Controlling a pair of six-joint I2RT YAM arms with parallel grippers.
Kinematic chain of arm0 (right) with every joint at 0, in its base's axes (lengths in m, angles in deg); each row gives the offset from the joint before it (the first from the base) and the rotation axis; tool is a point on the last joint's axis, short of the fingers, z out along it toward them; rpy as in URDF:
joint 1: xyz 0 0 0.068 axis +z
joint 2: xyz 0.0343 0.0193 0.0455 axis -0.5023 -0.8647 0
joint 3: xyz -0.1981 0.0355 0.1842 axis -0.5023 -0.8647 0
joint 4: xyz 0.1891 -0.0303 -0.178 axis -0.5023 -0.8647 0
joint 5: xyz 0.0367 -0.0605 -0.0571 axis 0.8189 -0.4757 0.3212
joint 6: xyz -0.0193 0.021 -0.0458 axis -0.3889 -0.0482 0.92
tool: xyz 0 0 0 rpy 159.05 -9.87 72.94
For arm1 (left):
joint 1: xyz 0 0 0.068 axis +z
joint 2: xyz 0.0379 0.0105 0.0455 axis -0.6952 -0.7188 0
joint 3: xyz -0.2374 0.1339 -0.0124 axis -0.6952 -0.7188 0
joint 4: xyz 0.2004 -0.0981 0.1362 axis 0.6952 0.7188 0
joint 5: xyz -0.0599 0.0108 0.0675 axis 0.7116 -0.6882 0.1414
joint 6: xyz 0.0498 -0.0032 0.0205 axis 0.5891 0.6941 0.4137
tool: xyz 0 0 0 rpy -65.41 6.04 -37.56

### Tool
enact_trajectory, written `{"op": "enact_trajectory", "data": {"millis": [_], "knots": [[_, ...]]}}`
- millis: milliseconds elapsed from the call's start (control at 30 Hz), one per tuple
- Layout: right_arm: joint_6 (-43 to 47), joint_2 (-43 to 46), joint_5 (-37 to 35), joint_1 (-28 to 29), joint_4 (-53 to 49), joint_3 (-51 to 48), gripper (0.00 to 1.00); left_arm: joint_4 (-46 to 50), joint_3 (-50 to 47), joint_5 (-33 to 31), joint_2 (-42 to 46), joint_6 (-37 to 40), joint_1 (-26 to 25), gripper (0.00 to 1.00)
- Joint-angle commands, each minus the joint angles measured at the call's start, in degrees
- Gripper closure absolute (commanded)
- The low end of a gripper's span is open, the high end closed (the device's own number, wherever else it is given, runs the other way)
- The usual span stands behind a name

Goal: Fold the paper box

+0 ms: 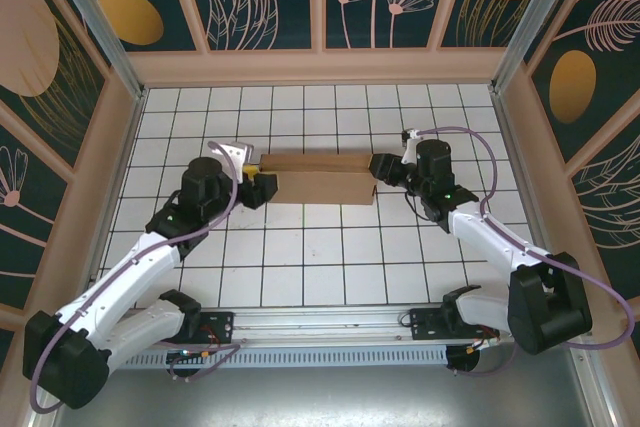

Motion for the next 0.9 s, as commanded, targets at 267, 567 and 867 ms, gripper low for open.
{"op": "enact_trajectory", "data": {"millis": [267,567,867], "knots": [[0.65,-0.76,-1.01,0.58,-5.1,0.56,0.53,-19.59,-2.92,8.28,-7.66,-20.88,8.67,0.39],[1.44,-0.8,-0.57,0.61,-5.41,0.17,0.54,-27.66,-7.47,7.08,-11.46,-26.27,10.02,0.45],[1.71,-1.32,-0.46,0.53,-4.31,-1.4,0.55,-33.91,-14.92,8.52,-11.95,-31.05,10.11,0.56]]}}
